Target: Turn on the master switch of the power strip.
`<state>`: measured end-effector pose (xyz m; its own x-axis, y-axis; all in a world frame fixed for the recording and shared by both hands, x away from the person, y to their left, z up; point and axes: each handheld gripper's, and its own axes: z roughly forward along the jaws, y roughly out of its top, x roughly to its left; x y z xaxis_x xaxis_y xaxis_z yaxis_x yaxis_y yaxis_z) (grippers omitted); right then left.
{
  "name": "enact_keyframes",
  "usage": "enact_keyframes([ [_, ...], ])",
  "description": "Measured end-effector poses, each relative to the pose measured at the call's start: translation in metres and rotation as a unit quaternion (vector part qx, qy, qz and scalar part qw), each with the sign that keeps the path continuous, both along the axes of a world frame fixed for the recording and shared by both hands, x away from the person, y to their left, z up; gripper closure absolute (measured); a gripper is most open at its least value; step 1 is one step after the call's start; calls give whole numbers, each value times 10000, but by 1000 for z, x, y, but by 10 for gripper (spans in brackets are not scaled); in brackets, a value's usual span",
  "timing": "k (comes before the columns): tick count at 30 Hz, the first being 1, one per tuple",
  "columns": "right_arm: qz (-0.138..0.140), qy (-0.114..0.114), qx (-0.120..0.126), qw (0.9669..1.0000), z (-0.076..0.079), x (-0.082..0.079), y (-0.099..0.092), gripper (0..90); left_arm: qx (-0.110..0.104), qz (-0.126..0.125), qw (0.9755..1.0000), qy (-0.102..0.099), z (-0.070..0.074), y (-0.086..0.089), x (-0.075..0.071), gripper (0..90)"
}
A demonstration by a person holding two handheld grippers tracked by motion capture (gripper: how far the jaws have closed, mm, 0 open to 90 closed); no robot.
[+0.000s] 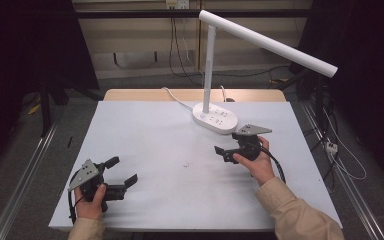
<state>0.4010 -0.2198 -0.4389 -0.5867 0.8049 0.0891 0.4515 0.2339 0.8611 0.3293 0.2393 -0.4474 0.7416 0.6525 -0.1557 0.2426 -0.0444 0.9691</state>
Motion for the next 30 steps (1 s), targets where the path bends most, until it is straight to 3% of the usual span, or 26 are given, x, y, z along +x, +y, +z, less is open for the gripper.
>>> enact_keyframes([
  [18, 89, -81, 91, 9999, 3, -28, -20, 86, -11, 3, 10000, 7, 0, 0, 0, 26],
  [30, 164, -98, 21, 9998, 0, -46, -28, 91, 13, 5, 10000, 39, -1, 0, 0, 26],
])
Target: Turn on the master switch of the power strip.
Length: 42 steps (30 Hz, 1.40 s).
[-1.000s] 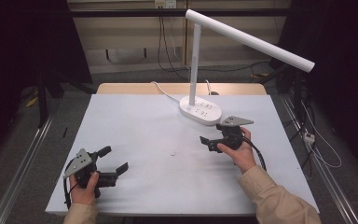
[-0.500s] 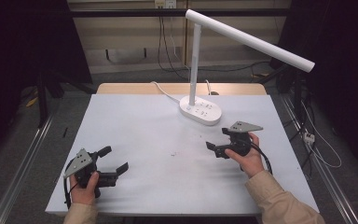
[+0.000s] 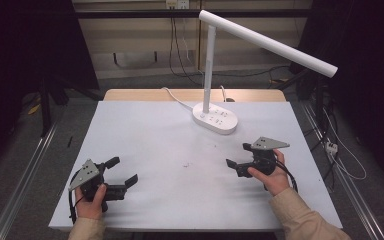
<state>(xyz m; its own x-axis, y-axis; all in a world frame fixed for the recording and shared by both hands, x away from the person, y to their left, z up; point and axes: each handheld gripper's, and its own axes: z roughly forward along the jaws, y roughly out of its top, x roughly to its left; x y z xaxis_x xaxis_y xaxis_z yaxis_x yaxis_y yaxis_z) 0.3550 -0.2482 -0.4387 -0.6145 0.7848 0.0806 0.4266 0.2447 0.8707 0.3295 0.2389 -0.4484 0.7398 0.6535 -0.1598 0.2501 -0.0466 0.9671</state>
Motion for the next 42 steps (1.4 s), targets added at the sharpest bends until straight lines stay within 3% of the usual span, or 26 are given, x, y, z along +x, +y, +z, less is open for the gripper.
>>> enact_keyframes([
  [26, 24, -68, -47, 10000, -6, -35, -16, 99, 53, -62, 10000, -46, 1, -2, 0, 26],
  [42, -27, -48, -45, 10000, -8, -48, -25, 100, 78, -53, 10000, -33, 1, -2, 0, 26],
])
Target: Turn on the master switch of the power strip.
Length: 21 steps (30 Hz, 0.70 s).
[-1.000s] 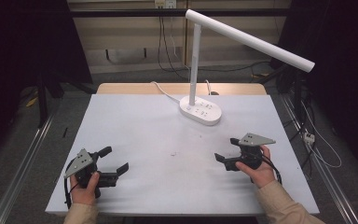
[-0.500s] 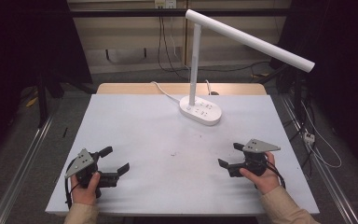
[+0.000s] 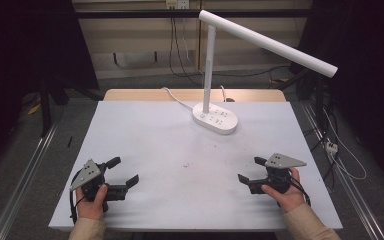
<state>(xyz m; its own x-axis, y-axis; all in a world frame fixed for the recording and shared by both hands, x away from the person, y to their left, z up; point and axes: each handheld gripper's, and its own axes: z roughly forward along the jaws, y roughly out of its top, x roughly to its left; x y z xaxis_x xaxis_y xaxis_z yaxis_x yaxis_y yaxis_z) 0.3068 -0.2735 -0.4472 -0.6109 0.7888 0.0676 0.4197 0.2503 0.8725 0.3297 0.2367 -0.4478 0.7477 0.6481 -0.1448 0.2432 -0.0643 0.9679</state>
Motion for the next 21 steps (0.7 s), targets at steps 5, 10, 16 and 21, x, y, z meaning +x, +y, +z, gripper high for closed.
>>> enact_keyframes([
  [5, -28, -13, 13, 10000, 0, -4, -4, 100, -18, 10, 10000, -7, 0, 0, 0, 26],
  [10, -33, -17, 1, 10000, 0, -8, -7, 101, -10, -3, 10000, -5, 0, -1, 0, 26],
  [16, -51, -21, 3, 10000, 0, -12, -10, 103, 7, -5, 10000, 4, 0, -1, 0, 26],
  [21, -68, -23, 11, 10000, 0, -15, -12, 103, 9, -1, 10000, 16, 0, -1, 0, 26],
])
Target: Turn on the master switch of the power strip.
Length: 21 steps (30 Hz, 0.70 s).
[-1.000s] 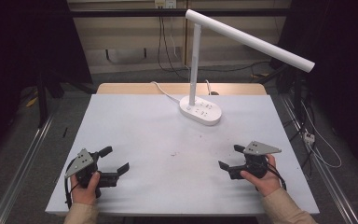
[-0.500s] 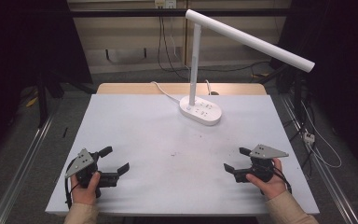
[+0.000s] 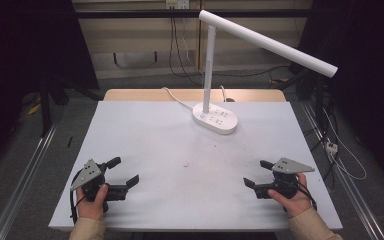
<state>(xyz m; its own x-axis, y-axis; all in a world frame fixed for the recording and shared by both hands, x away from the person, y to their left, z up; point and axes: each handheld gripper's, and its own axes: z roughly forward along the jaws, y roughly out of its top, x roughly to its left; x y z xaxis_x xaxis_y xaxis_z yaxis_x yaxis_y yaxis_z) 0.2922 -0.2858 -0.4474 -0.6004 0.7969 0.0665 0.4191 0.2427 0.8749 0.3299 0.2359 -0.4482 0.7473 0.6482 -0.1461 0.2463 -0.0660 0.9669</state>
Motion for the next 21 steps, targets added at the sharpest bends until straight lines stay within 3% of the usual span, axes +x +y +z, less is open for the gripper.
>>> enact_keyframes([
  [21, -51, -21, 1, 10000, -2, -13, -10, 104, 25, 24, 10000, 39, -1, 2, 0, 26],
])
